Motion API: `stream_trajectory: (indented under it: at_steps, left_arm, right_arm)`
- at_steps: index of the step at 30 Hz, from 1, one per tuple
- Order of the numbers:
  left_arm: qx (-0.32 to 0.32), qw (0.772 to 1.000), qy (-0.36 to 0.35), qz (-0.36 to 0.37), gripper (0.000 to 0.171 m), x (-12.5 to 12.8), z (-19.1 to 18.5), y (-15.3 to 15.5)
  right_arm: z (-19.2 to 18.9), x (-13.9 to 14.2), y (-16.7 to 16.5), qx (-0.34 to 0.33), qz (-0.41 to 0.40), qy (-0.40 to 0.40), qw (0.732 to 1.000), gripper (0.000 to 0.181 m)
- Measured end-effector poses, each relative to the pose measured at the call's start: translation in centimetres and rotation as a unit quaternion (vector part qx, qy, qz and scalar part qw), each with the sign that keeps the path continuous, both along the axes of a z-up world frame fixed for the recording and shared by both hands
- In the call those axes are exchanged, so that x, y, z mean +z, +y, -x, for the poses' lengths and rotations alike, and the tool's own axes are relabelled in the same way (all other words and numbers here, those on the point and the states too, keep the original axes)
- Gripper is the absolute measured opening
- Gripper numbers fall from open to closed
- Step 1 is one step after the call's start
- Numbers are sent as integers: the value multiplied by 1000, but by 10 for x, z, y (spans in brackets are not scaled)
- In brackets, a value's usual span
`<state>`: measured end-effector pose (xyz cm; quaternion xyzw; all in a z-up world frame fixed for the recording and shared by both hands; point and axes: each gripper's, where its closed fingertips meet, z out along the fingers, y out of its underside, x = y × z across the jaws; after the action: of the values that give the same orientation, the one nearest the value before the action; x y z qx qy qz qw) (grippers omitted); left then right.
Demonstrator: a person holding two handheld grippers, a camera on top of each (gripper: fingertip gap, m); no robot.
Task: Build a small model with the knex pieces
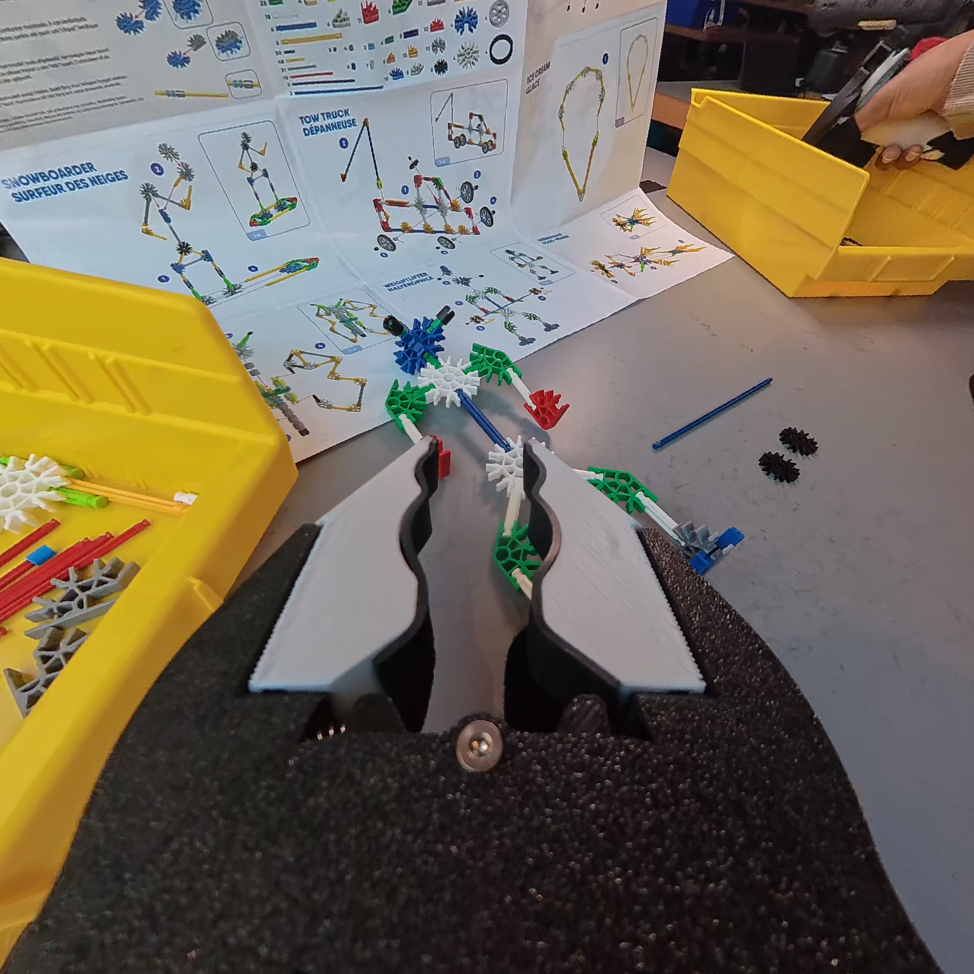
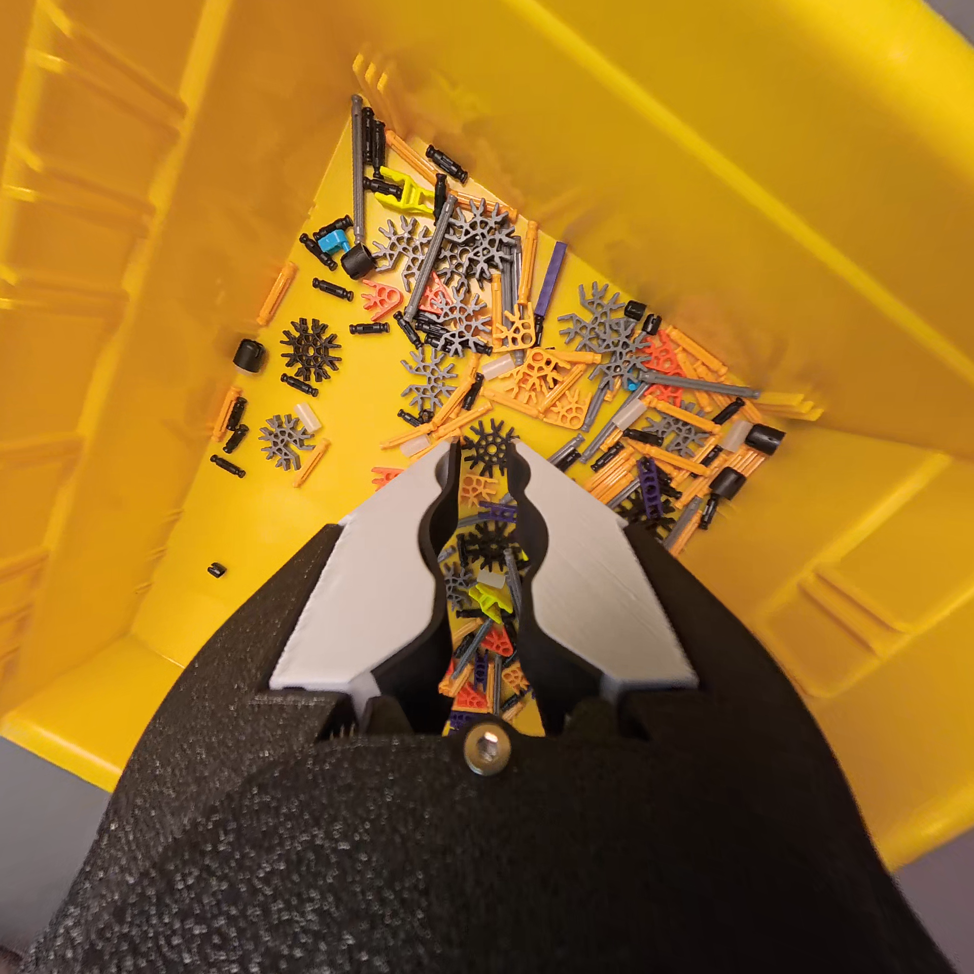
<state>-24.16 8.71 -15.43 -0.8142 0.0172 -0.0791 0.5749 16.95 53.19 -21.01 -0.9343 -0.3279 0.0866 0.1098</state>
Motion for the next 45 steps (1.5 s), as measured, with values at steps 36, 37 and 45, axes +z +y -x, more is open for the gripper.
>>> stream_trajectory:
  at_steps: [36, 37, 45]
  left_arm:
    - [-6, 1000, 4, -5, 30, 4, -4, -1]
    - [-7, 1000, 5, -5, 30, 4, -5, -1]
    - [-8, 1000, 12, -4, 30, 4, -6, -1]
  right_arm:
    - [0, 4, -3, 62, -59, -54, 995, 6]
    - [1, 7, -1, 58, -67, -51, 995, 11]
    - [-11, 1, 9, 7, -58, -55, 997, 21]
